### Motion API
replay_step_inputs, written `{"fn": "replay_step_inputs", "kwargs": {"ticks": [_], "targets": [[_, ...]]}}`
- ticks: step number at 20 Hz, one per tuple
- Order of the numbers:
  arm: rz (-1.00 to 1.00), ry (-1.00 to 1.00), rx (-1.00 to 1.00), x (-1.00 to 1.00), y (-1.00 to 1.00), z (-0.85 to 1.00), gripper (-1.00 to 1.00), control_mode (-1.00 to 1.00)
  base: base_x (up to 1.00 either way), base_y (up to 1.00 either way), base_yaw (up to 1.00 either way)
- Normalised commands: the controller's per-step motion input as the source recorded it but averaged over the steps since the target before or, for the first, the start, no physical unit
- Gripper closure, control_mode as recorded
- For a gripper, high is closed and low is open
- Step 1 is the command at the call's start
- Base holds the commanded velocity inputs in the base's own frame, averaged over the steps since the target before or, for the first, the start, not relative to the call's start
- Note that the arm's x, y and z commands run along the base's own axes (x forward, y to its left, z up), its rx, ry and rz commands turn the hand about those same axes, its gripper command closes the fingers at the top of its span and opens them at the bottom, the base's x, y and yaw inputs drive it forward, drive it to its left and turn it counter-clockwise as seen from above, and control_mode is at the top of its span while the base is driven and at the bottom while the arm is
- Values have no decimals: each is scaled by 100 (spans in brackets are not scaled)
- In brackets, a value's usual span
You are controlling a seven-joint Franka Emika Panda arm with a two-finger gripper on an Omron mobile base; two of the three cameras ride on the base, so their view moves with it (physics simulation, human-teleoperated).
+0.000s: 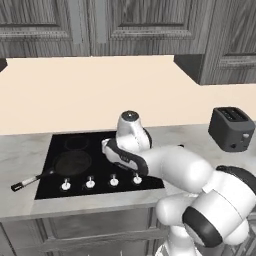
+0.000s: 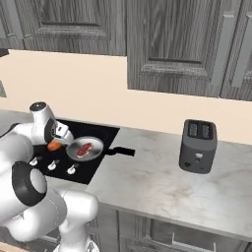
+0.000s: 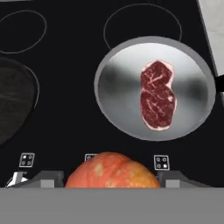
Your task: Place both pans onto different burners. Then place the squash and the steak on different pans.
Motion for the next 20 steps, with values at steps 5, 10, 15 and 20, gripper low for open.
{"fn": "replay_step_inputs", "kwargs": {"ticks": [5,10,15,20], "targets": [[2,7,3,24,62,0,100,-100,0,0,0],[1,5,1,23,63,-3,100,-100,0,0,0],[0,0,0,28,53,-20,100,-100,0,0,0],[0,0,0,32,43,-17,100,-100,0,0,0]]}}
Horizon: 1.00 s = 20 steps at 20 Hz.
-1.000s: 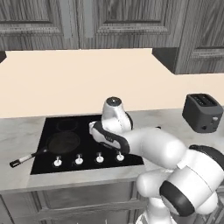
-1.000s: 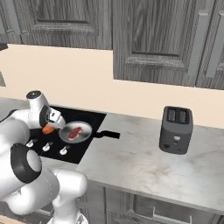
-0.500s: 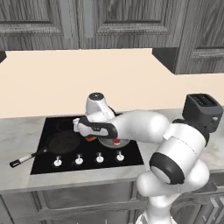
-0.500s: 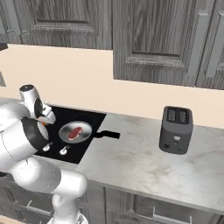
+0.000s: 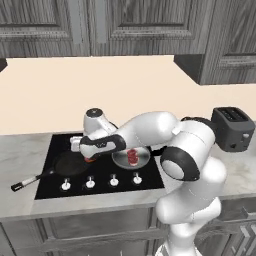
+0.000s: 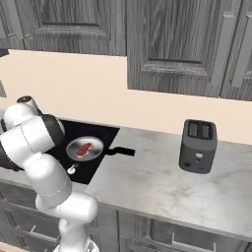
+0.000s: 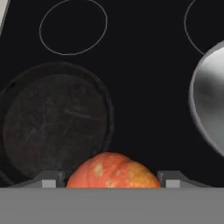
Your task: Place both pans onto different burners. Then place the squash and the steak on different pans.
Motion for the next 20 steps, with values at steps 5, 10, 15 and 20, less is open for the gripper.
{"fn": "replay_step_inputs", "kwargs": {"ticks": [5,10,15,20], "targets": [[0,0,0,33,31,-14,100,-100,0,0,0],[0,0,0,19,35,-24,100,-100,0,0,0],[0,0,0,19,28,-21,100,-100,0,0,0],[0,0,0,10,11,-18,100,-100,0,0,0]]}}
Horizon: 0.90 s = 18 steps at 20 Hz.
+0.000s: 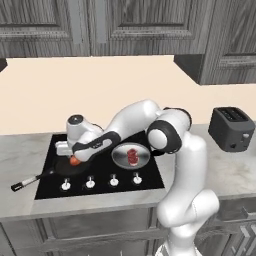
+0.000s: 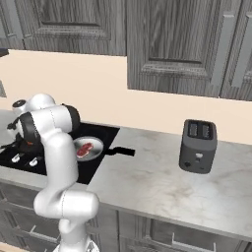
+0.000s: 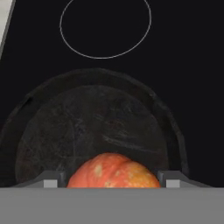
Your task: Place both pans onto different burners. Then place the squash and the steak on different pans.
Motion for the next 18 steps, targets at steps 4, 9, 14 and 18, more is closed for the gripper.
{"fn": "replay_step_inputs", "kwargs": {"ticks": [4,9,14,18], "targets": [[0,0,3,1,1,-17,100,-100,0,0,0],[0,1,4,0,0,-17,100,-100,0,0,0],[0,3,4,1,0,-10,100,-100,0,0,0],[0,0,0,0,0,-6,100,-100,0,0,0]]}}
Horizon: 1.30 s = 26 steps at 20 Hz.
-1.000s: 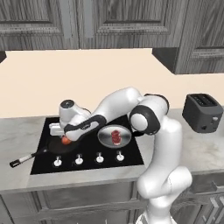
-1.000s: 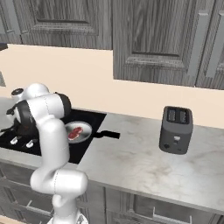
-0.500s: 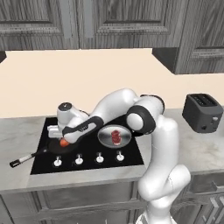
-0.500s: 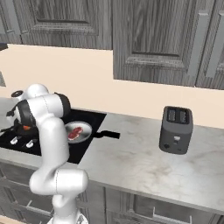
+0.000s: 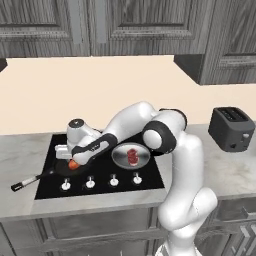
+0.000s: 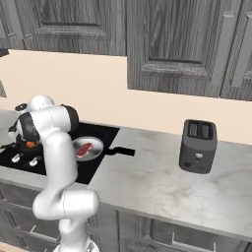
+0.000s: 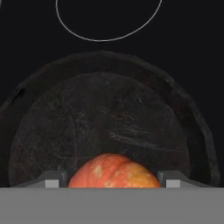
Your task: Place both pans onto different burners. Then place the squash and the steak on different pans.
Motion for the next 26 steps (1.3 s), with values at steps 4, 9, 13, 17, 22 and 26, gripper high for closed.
{"fn": "replay_step_inputs", "kwargs": {"ticks": [4,9,13,17,22,26], "targets": [[0,0,0,0,0,0,-100,-100,0,0,0],[0,0,0,0,0,0,-100,-100,0,0,0],[0,0,0,0,0,0,-100,-100,0,0,0],[0,-1,0,-4,0,24,-100,-100,0,0,0],[-1,-3,0,-28,-1,67,-100,-100,0,0,0],[-1,-4,0,-65,-32,65,-100,-100,0,0,0]]}}
